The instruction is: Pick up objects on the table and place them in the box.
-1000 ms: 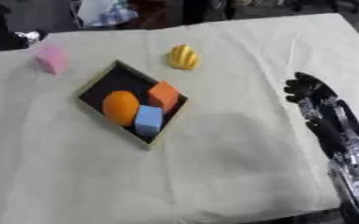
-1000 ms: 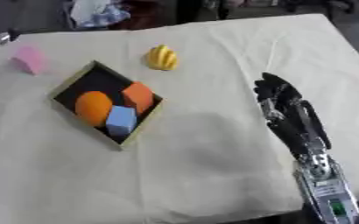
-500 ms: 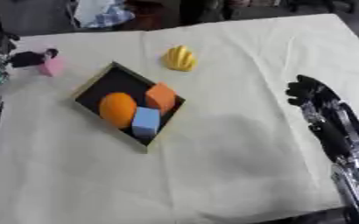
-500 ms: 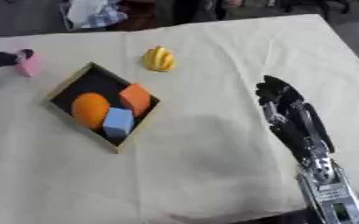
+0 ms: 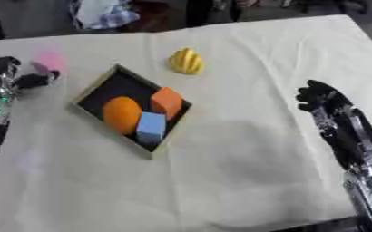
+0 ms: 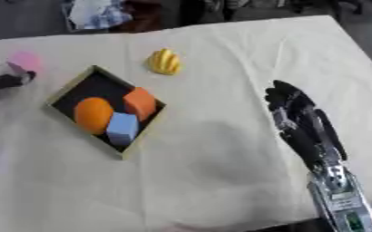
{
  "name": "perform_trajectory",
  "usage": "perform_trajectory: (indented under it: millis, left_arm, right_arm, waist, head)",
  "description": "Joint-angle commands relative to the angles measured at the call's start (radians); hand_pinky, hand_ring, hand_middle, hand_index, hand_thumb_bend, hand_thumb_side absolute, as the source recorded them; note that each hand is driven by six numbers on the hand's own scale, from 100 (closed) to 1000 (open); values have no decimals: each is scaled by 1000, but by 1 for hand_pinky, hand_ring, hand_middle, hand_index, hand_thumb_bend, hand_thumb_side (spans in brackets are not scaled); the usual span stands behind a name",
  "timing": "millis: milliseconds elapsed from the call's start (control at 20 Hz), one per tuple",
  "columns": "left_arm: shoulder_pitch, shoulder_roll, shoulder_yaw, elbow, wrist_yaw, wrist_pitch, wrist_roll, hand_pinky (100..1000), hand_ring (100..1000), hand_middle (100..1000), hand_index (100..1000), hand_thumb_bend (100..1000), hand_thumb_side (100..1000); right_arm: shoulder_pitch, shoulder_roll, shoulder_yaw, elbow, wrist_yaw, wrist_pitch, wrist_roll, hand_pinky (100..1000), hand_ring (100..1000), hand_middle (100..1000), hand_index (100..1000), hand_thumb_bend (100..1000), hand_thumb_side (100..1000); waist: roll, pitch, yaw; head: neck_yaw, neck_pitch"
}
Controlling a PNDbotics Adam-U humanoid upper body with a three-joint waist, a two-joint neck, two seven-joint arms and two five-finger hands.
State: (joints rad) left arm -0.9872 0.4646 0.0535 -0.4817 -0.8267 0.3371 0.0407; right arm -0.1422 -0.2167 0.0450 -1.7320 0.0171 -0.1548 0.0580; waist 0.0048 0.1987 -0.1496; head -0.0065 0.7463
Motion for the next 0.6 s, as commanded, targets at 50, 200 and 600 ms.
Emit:
perform_trajectory:
  millis: [50, 200, 600]
  left_arm:
    - [-19, 20, -6, -13, 36, -16, 24, 749, 642, 742, 873, 640, 668]
    - [-19, 20, -11, -26, 59, -31, 46, 752, 644, 747, 869, 664, 694]
    - [-16, 15, -23, -42, 80, -61, 42, 744, 620, 702, 805, 476, 532]
  right_arm:
    - [-13, -17, 1, -9, -2, -2, 4, 814, 818, 770, 885, 100, 586]
    - [-13, -18, 1, -8, -1, -2, 4, 814, 818, 770, 885, 100, 588]
    - [-14, -18, 1, -7, -1, -2, 6, 814, 818, 770, 885, 100, 588]
  waist:
    - [-3, 2, -3]
    - [0, 5, -6]
    - [7, 8, -16]
  head:
    - [0, -10]
    - [-1, -10]
    - [0, -12]
